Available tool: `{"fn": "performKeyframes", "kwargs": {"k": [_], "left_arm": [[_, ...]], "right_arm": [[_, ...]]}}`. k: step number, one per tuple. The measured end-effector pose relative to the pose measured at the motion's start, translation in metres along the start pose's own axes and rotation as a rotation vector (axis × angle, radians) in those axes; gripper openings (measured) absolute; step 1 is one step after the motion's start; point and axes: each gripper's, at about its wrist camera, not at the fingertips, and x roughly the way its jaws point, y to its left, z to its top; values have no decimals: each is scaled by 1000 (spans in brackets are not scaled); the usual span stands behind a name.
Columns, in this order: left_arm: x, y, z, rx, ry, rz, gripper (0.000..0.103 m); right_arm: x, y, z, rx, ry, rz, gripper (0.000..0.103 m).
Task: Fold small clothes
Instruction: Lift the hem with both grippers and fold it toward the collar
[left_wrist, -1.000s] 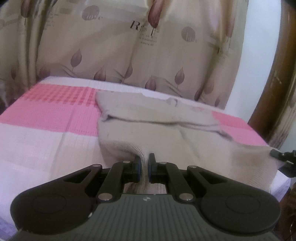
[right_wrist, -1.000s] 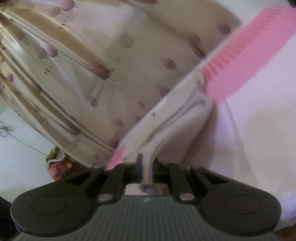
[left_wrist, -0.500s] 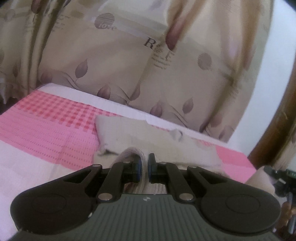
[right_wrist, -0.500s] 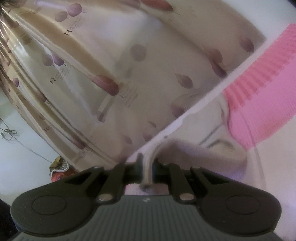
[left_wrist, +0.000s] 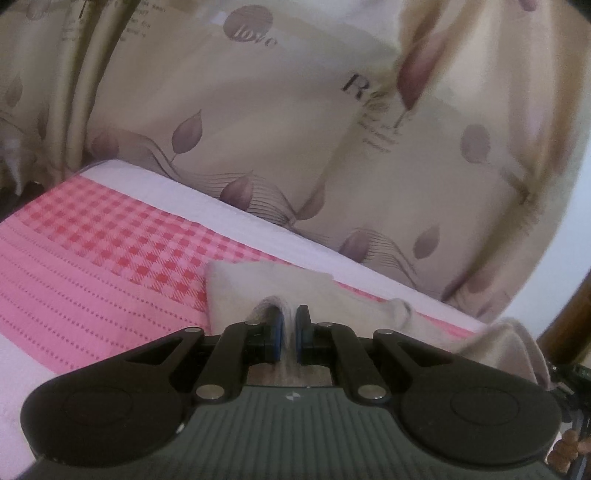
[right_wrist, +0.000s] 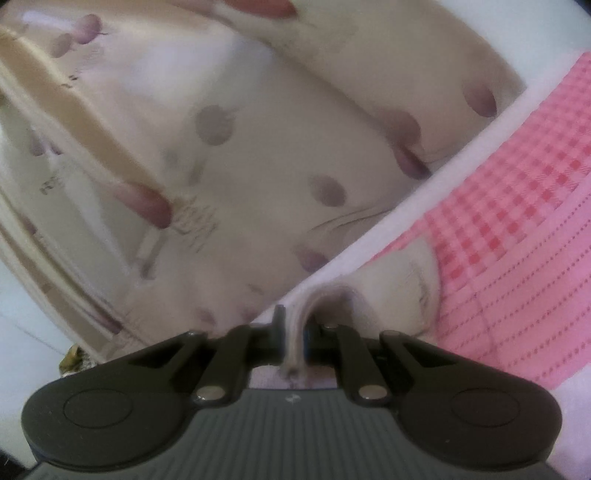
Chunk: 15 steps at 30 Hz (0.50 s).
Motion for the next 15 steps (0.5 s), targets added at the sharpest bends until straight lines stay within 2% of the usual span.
{"fn": "performKeyframes", "kwargs": {"k": [7, 15], "left_arm": [[41, 8, 16, 2, 9, 70, 8], [70, 24, 26, -11, -11, 136, 6]], "right_arm": [[39, -23, 15, 37, -4, -64, 9], [76, -50, 19, 106, 12, -88, 9]]}}
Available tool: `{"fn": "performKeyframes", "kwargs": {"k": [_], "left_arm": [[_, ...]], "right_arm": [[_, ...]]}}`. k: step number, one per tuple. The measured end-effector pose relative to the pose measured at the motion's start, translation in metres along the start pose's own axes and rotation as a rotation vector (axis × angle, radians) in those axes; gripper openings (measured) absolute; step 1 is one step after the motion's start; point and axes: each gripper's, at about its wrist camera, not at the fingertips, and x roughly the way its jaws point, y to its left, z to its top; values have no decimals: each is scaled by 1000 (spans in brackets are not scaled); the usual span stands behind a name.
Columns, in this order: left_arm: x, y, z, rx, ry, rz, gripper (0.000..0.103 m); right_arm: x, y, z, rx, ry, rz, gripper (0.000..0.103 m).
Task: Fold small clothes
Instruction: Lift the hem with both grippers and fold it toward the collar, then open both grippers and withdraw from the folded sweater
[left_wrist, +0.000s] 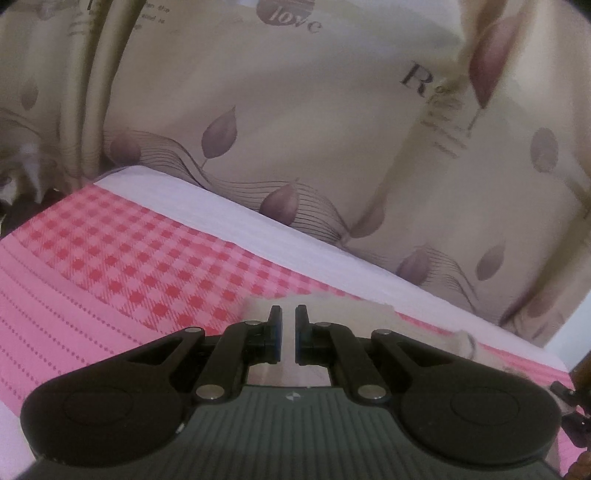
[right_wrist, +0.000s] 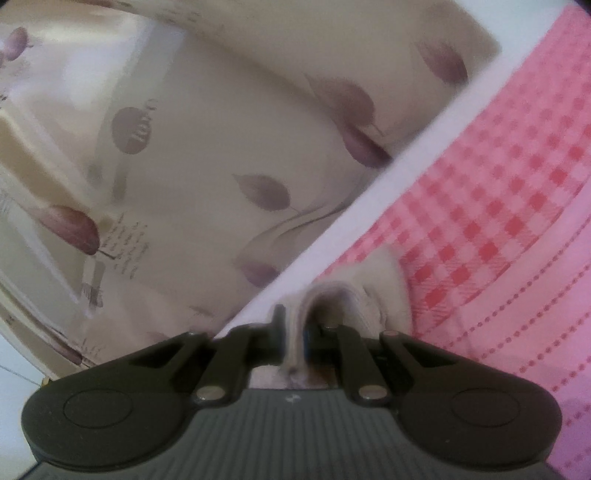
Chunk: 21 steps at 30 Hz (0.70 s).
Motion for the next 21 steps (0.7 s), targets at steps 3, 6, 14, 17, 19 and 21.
{"fn": "performKeyframes", "kwargs": {"k": [3, 6, 14, 17, 19, 21], "left_arm": [[4, 2, 0, 14, -1, 8, 6], [-4, 2, -3, 52, 1, -18, 7], [-53, 11, -31, 137, 100, -145, 45], [-58, 1, -48, 220, 172, -210, 46], [-53, -12, -56, 284, 217, -250, 58], [-38, -25, -63, 328, 292, -271, 63]], "right_arm": [[12, -12, 3, 70, 14, 13, 11], [20, -24, 5, 164, 17, 12, 13], [-8, -22, 1, 202, -77, 171, 66], [-16, -15, -3, 162, -48, 188, 66], [-21, -11, -10, 135, -32, 222, 66], [-25, -4, -20, 70, 0, 228, 66]]}}
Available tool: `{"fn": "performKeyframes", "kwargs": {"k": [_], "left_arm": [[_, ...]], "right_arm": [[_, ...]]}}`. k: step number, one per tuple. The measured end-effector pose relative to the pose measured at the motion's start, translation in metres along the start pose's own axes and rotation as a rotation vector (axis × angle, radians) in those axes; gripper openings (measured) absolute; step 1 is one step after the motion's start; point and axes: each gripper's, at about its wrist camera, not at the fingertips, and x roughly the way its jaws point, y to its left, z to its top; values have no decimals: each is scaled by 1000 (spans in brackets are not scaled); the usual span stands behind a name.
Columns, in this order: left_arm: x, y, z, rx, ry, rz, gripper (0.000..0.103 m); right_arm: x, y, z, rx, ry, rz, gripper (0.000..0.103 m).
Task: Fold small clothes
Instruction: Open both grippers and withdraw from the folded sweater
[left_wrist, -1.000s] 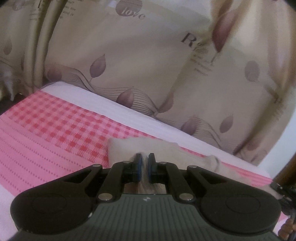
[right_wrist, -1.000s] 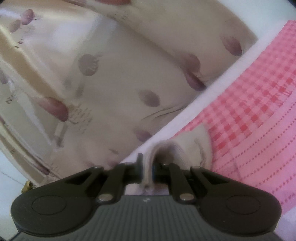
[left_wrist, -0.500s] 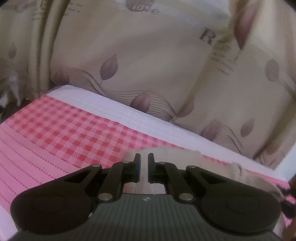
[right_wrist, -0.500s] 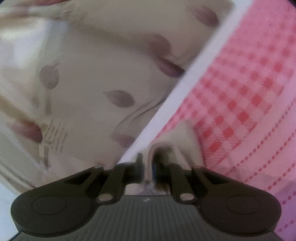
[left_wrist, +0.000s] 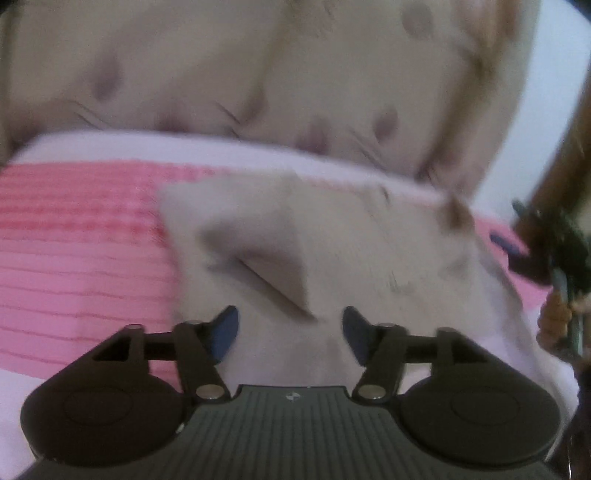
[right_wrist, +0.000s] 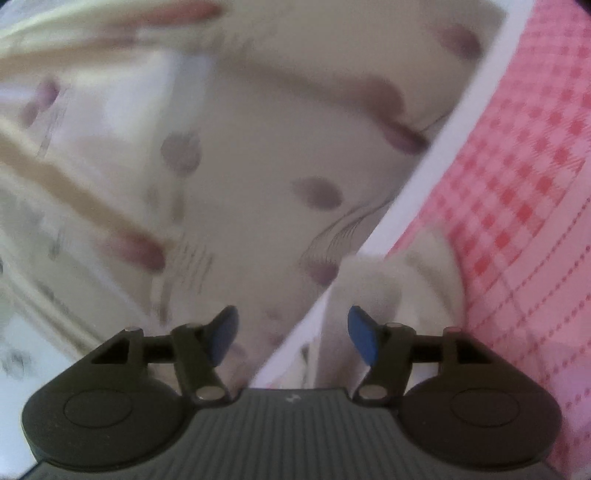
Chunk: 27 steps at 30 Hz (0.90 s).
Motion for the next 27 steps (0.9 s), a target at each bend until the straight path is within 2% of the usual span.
{"fn": "performKeyframes", "kwargs": {"k": [3, 5, 8, 10, 12, 13, 15, 18, 19, 21, 24, 26, 27], "left_arm": [[26, -10, 10, 39, 56, -45, 65], [41, -11, 24, 19, 47, -56, 72], [50, 6, 48, -89, -64, -61, 74], [50, 24, 63, -199, -166, -16, 74], [46, 39, 71, -279, -245, 83, 75], [42, 46, 73, -310, -273, 107, 77], [33, 59, 74, -353, -298, 106, 79], [21, 62, 71, -317, -305, 119, 84], [17, 61, 67, -291, -303, 131, 88], [12, 59, 59, -231, -283, 141, 89], [13, 59, 48, -173, -237, 154, 90], [15, 62, 38, -154, -204, 165, 90], [17, 63, 35, -152, -191, 166, 90]], "right_arm": [[0, 12, -20, -120, 90, -26, 66], [1, 15, -30, -166, 134, -29, 66], [8, 17, -37, -217, 187, -41, 66], [17, 21, -40, -243, 221, -46, 66], [27, 27, -43, -276, 258, -46, 66], [31, 31, -44, -301, 275, -48, 66], [40, 43, -49, -385, 312, -65, 66], [59, 57, -57, -504, 377, -103, 66], [66, 60, -58, -532, 384, -125, 66], [79, 61, -55, -553, 390, -153, 66], [98, 53, -37, -517, 359, -249, 64], [107, 40, -23, -459, 305, -360, 64], [107, 36, -18, -426, 276, -368, 64]]}}
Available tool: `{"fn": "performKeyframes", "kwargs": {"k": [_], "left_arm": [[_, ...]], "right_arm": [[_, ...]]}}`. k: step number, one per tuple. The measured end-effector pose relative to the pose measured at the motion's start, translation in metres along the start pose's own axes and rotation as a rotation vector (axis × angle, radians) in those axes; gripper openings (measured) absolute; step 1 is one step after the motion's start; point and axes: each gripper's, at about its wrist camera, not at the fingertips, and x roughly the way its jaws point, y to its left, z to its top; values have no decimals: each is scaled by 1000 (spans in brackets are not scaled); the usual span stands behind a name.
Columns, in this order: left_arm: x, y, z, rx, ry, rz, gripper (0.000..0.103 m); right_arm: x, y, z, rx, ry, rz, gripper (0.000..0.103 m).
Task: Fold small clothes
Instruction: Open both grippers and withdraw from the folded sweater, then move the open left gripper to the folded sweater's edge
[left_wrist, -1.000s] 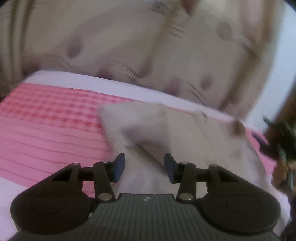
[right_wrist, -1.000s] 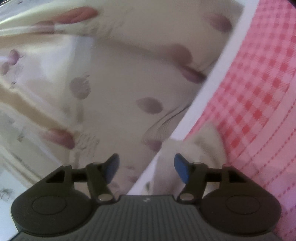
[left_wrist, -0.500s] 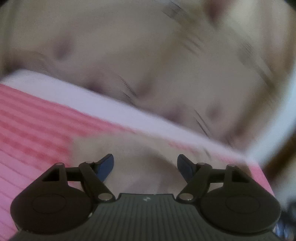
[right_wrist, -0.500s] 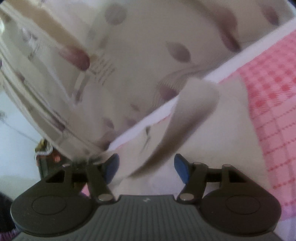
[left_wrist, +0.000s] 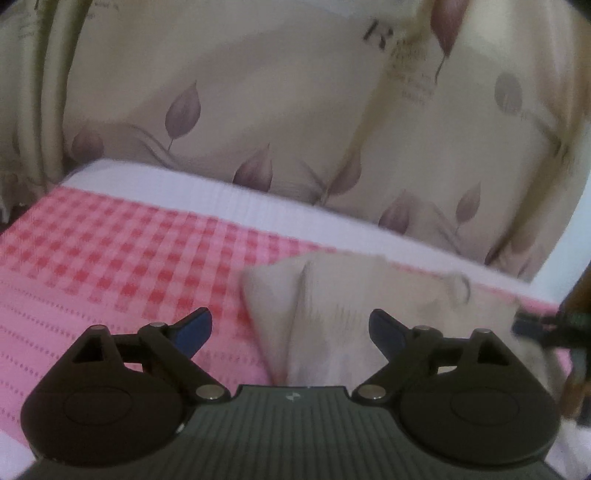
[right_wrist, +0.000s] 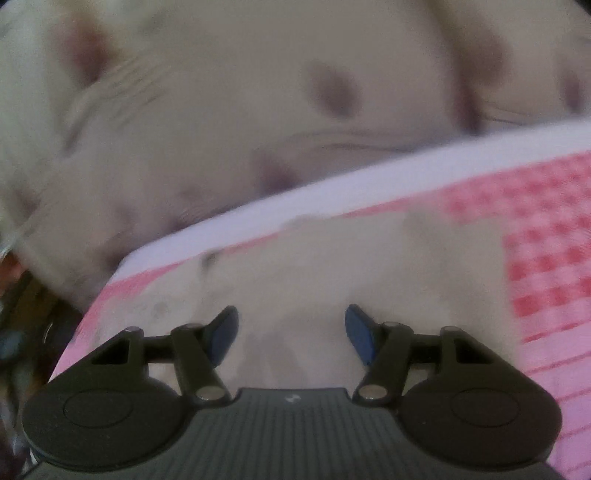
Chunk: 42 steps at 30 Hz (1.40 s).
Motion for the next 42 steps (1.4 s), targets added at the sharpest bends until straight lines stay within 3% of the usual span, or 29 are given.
{"fn": "performKeyframes", "kwargs": {"k": [2, 5, 6, 9, 12, 16, 17, 22, 32, 36, 42], "left_arm": [[2, 3, -6, 2, 25, -14, 90], [7, 4, -10, 19, 32, -12, 90], [10, 4, -11, 16, 39, -10, 90], [20, 6, -11, -6, 55, 1, 90], [31, 10, -12, -26, 76, 20, 90], [35, 8, -13, -3, 65, 44, 93], [37, 7, -13, 13, 66, 52, 95], [43, 4, -14, 74, 66, 91, 102], [49, 0, -17, 140, 59, 109, 103], [50, -1, -19, 154, 53, 110, 103], [51, -1, -21, 172, 41, 107, 103]], "right_arm": [[-8, -3, 1, 71, -59, 5, 66], [-38, 7, -16, 68, -183, 111, 66], [-45, 14, -24, 22, -197, 99, 66], [-53, 38, -53, -195, -210, -43, 66], [-46, 52, -70, -295, -167, -157, 66], [-30, 59, -74, -323, -140, -246, 68], [-25, 61, -73, -327, -123, -254, 77], [-13, 75, -83, -420, -81, -307, 90], [-8, 76, -83, -402, -95, -312, 96], [-6, 77, -83, -406, -101, -335, 103], [-10, 77, -84, -404, -103, -331, 103]]}}
